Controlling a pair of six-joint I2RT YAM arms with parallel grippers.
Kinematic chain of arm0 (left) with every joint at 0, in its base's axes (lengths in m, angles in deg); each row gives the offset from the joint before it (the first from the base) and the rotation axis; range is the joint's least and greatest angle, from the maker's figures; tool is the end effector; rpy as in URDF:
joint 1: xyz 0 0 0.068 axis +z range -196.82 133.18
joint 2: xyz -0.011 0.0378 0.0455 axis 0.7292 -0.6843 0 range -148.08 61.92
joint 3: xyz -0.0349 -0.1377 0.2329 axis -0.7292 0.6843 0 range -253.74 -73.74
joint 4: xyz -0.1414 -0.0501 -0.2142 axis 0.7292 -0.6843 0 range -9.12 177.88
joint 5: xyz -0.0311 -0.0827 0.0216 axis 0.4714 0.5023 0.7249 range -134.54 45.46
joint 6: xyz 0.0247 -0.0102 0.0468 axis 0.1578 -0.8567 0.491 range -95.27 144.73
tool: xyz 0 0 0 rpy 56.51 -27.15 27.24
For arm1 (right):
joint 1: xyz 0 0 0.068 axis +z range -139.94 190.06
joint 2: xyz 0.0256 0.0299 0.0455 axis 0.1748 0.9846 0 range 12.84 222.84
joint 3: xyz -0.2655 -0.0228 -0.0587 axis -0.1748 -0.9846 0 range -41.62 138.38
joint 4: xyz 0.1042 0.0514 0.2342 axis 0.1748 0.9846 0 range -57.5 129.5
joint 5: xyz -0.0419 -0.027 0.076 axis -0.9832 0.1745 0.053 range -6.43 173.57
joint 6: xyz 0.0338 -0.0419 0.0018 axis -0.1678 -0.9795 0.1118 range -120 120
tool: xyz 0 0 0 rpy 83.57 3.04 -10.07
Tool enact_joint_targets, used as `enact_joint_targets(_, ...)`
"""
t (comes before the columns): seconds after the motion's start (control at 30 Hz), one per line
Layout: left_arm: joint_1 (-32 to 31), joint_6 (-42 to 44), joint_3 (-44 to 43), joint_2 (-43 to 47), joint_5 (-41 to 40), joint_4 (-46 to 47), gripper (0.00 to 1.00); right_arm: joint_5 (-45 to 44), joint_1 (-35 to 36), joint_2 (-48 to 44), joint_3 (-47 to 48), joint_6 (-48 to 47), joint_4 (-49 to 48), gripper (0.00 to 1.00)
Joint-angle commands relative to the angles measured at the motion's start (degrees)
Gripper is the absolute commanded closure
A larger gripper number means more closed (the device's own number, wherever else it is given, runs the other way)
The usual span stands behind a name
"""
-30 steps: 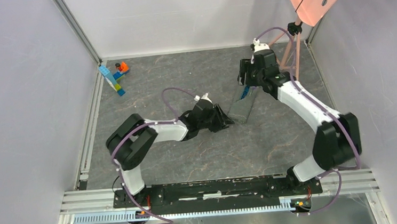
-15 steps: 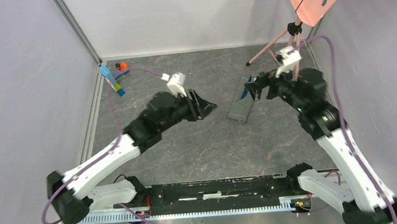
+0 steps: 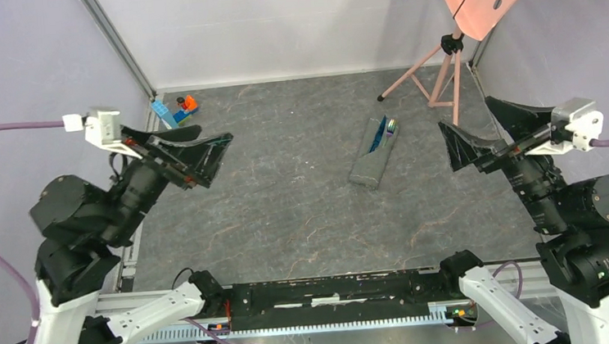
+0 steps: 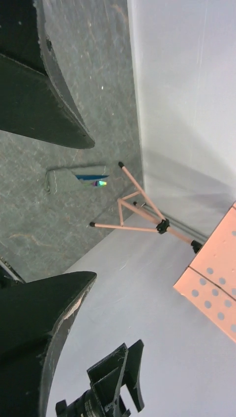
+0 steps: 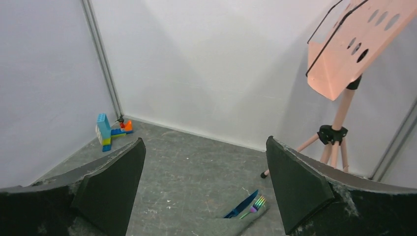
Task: Fold the napkin into a case and place the utensils inside
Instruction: Reset both arms
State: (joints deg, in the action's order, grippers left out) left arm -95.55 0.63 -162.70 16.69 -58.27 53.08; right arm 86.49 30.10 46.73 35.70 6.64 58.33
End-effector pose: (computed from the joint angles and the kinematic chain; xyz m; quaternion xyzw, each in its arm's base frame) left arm 0.0571 -0.0523 0.5306 0.0489 0.6498 -0.3854 0.6533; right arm 0.0387 0.0160 0.5058 -0.0893 0.5839 0.2007 0.7815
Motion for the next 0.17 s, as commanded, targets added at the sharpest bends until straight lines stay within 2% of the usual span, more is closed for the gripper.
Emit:
enact_joint_targets(0.0,-0.1,5.8,-3.6,-0.1,-3.7,-7.2,0.00,-4.2,0.1,-2.0,0.4,-2.1,2.6,0.02)
enact_joint_targets(0.13,-0.2,5.5,-5.0,1.0,-4.0,-8.1,0.00,-8.0,0.1,-4.8,-2.5,-1.7,1.1,0.02)
